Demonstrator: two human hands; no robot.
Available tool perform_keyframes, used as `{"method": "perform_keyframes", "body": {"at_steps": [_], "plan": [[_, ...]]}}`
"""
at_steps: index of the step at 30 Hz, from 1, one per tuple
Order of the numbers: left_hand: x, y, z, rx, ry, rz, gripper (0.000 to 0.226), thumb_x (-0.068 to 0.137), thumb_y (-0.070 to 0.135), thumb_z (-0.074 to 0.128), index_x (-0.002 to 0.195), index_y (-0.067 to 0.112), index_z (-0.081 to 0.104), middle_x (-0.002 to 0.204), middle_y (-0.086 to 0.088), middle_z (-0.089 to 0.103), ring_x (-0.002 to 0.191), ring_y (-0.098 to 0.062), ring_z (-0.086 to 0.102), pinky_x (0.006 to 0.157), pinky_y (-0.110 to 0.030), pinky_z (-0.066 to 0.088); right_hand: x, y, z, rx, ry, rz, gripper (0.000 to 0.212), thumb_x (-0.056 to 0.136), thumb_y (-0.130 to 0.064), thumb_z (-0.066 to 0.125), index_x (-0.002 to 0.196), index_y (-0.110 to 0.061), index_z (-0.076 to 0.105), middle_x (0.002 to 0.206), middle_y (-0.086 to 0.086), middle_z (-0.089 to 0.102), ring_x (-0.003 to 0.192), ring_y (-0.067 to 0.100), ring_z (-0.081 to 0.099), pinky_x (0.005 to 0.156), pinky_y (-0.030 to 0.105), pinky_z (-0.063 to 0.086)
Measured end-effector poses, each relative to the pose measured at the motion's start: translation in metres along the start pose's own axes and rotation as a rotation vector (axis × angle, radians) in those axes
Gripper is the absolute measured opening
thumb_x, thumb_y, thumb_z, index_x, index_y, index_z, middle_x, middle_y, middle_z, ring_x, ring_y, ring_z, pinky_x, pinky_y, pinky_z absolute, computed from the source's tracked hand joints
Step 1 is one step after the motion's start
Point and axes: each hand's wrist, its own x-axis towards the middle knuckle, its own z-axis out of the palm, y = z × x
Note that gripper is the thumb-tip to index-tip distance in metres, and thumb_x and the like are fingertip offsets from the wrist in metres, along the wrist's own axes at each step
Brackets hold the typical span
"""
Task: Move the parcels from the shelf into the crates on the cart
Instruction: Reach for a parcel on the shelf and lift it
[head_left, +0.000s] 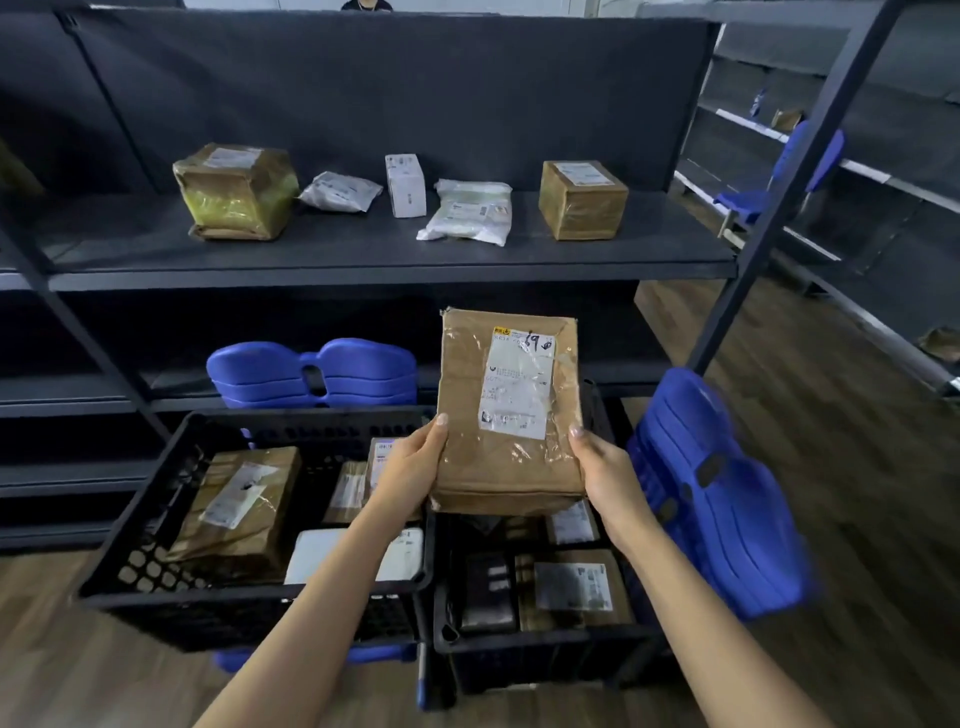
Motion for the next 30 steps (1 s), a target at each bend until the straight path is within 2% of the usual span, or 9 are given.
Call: {"method": "perform_keyframes", "body": {"at_steps": [4,7,11,17,20,21,23,27,30], "plan": [[0.007,-0.021,0.016,0.162,0.039,0.004,0.042,0.101,0.041,0.042,0.133,0.02,0.059,0.114,-0.001,0.068,0.109,-0.019,0.062,0.099,-0.037,0.048,0.001,0.025,-0.006,-0.083,0.027,0.038,0.051,0.099,-0.043,0.045,0.137,-0.01,0.052,0.127,0.005,0.062,0.104,0.01,0.056,0.091,0.024,0.039],[0.006,-0.039,0.029,0.192,0.05,-0.031,0.04,0.101,0.036,0.044,0.134,0.016,0.058,0.104,0.001,0.067,0.099,-0.016,0.062,0.086,-0.026,0.048,-0.001,0.041,-0.012,-0.136,0.026,0.049,0.051,0.099,-0.042,0.045,0.14,-0.012,0.049,0.136,0.005,0.057,0.123,0.019,0.053,0.093,0.023,0.038],[-0.008,-0.06,0.045,0.204,0.072,-0.041,0.035,0.101,0.028,0.047,0.127,0.012,0.063,0.093,0.0,0.069,0.082,-0.009,0.062,0.06,-0.011,0.043,-0.009,0.064,-0.02,-0.206,0.025,0.066,0.052,0.099,-0.041,0.046,0.141,-0.01,0.047,0.142,0.007,0.051,0.131,0.023,0.046,0.095,0.023,0.036],[-0.026,-0.079,0.053,0.215,0.063,-0.077,0.031,0.099,0.021,0.052,0.125,0.008,0.062,0.111,-0.007,0.071,0.103,-0.023,0.065,0.08,-0.026,0.049,-0.014,0.085,-0.021,-0.267,-0.017,0.096,0.056,0.099,-0.041,0.046,0.144,-0.008,0.042,0.147,0.009,0.046,0.135,0.024,0.043,0.11,0.037,0.037],[-0.029,-0.08,0.049,0.215,0.097,-0.076,0.03,0.099,0.02,0.051,0.125,0.01,0.062,0.108,-0.003,0.071,0.096,-0.018,0.065,0.073,-0.015,0.05,-0.01,0.083,-0.017,-0.267,-0.032,0.071,0.053,0.099,-0.039,0.046,0.143,-0.01,0.044,0.144,0.009,0.049,0.132,0.024,0.047,0.108,0.039,0.04],[-0.029,-0.079,0.048,0.211,0.11,-0.073,0.029,0.099,0.02,0.051,0.125,0.011,0.062,0.102,0.0,0.071,0.089,-0.014,0.064,0.064,-0.007,0.047,-0.008,0.082,-0.014,-0.271,-0.036,0.065,0.053,0.099,-0.039,0.046,0.144,-0.01,0.044,0.145,0.009,0.049,0.132,0.025,0.046,0.108,0.037,0.039],[-0.027,-0.079,0.045,0.209,0.131,-0.071,0.028,0.099,0.02,0.051,0.123,0.011,0.062,0.091,0.005,0.067,0.08,-0.009,0.061,0.055,-0.007,0.044,-0.005,0.08,-0.01,-0.28,-0.031,0.057,0.054,0.099,-0.038,0.046,0.144,-0.009,0.042,0.145,0.008,0.047,0.133,0.025,0.044,0.103,0.029,0.036],[-0.021,-0.08,0.043,0.228,0.138,-0.068,0.029,0.099,0.019,0.051,0.127,0.014,0.058,0.094,0.007,0.065,0.086,-0.01,0.061,0.056,-0.009,0.046,0.001,0.082,-0.006,-0.278,-0.035,0.066,0.053,0.1,-0.035,0.047,0.144,-0.008,0.04,0.146,0.007,0.047,0.132,0.022,0.045,0.097,0.024,0.034],[-0.02,-0.087,0.047,0.266,0.118,-0.07,0.029,0.099,0.018,0.05,0.127,0.015,0.058,0.102,0.003,0.068,0.097,-0.017,0.063,0.067,-0.016,0.049,0.001,0.091,-0.006,-0.27,-0.048,0.087,0.046,0.1,-0.033,0.048,0.142,-0.014,0.046,0.138,0.003,0.055,0.108,0.008,0.057,0.081,0.013,0.04]]}}
